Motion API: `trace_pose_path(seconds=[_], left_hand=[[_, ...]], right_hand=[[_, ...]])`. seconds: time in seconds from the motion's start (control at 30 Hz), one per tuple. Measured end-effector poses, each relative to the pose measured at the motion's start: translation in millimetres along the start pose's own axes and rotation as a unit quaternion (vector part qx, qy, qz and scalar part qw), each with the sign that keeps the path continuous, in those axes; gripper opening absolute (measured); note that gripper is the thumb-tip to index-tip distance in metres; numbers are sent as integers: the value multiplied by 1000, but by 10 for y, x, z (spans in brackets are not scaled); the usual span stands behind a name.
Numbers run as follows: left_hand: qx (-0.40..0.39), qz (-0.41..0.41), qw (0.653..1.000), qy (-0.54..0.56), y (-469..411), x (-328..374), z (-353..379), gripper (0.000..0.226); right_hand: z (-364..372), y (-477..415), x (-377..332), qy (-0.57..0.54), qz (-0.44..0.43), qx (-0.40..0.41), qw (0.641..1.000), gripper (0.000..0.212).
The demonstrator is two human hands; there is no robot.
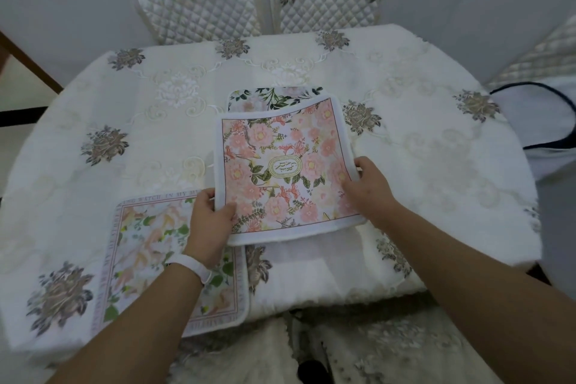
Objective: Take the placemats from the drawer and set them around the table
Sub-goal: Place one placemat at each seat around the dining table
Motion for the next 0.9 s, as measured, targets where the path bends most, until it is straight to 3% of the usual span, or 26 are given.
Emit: trace_pose_path(seconds=[0.27,0.47,0.63,0.9], left_hand=[[-53,51,997,21,607,203,-235,20],[-85,69,993,40,1010,331,-163,20],[-123,81,988,48,1338,505,168,20],[-182,88,979,42,1877,720,1107,24]], right_hand=[[-256,942,174,-31,12,49,998,11],[-545,1494,418,-55,28,86,994,23],[-972,1820,721,-64,33,131,989,15],[-1886,2071,1435,-111,74,191,972,23]])
Point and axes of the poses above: each hand's wrist, its own y-axis away from the middle knuckle, its own z-axis out of the palm, x = y × z, the point moved 3 cm from there along -y, towards the middle knuckle, and after that the axes turned 9 degrees about z, right-handed, at the moved point
